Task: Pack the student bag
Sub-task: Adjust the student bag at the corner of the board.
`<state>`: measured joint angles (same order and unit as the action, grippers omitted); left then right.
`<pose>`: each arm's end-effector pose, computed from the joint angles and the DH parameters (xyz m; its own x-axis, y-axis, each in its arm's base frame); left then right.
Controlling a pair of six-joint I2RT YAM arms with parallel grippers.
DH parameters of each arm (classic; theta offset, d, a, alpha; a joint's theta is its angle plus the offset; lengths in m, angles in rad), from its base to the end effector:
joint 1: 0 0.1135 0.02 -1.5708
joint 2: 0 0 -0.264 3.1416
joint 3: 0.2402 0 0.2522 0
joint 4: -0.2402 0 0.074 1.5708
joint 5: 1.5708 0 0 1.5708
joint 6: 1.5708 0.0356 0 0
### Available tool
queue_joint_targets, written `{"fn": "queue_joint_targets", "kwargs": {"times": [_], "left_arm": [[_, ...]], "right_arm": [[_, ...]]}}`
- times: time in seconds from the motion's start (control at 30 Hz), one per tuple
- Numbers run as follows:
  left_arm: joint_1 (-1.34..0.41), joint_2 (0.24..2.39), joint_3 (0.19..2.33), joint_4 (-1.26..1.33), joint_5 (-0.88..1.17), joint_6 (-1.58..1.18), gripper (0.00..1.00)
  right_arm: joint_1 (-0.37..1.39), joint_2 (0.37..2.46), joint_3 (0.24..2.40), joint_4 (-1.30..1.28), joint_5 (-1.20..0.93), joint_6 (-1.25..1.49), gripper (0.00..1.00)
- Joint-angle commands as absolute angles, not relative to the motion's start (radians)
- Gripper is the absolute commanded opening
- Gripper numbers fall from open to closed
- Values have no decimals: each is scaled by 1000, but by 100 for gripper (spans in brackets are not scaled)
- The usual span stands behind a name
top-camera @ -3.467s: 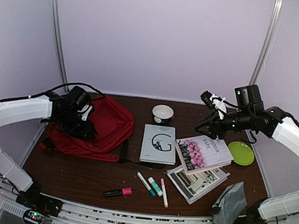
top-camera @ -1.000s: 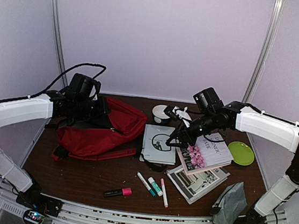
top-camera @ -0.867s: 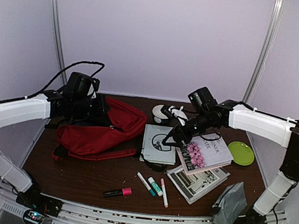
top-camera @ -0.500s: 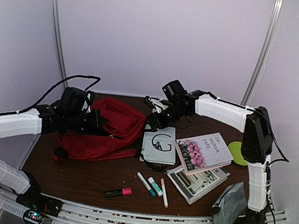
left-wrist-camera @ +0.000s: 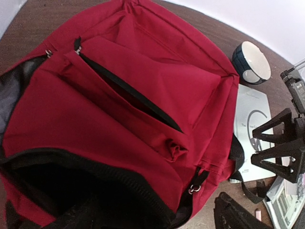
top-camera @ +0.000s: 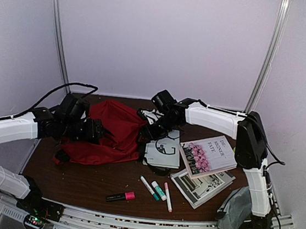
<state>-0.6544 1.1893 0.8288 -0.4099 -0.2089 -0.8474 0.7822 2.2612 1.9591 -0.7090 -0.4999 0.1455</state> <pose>0.2030 -0.1464 0.2525 -0.7236 -0.3691 -0.5833 -0.0982 0.8915 -0.4423 0.3396 0.3615 0.2123 -0.7106 -0.5267 -0.4664 -0.7035 0.5251 0.4789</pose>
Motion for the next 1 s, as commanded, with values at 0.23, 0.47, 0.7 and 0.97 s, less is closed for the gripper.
{"fn": "queue_joint_targets", "kwargs": {"times": [0.23,0.47,0.7,0.97], "left_arm": [[-654,1140,1245,-944,-417,-396,77],[-654,1182,1311,-962,-344,154,76],[-631,1275,1257,-985,-408,369,80],[-580,1299,1215,-940,-253,563,78]], "right_arm": [[788,2286,1962,-695,-522,154,62],[787,2305,1975,-688,-561,177,63],[785,2355,2021,-673,-590,190,63],[785,2363,2017,-666,-583,207,62]]}}
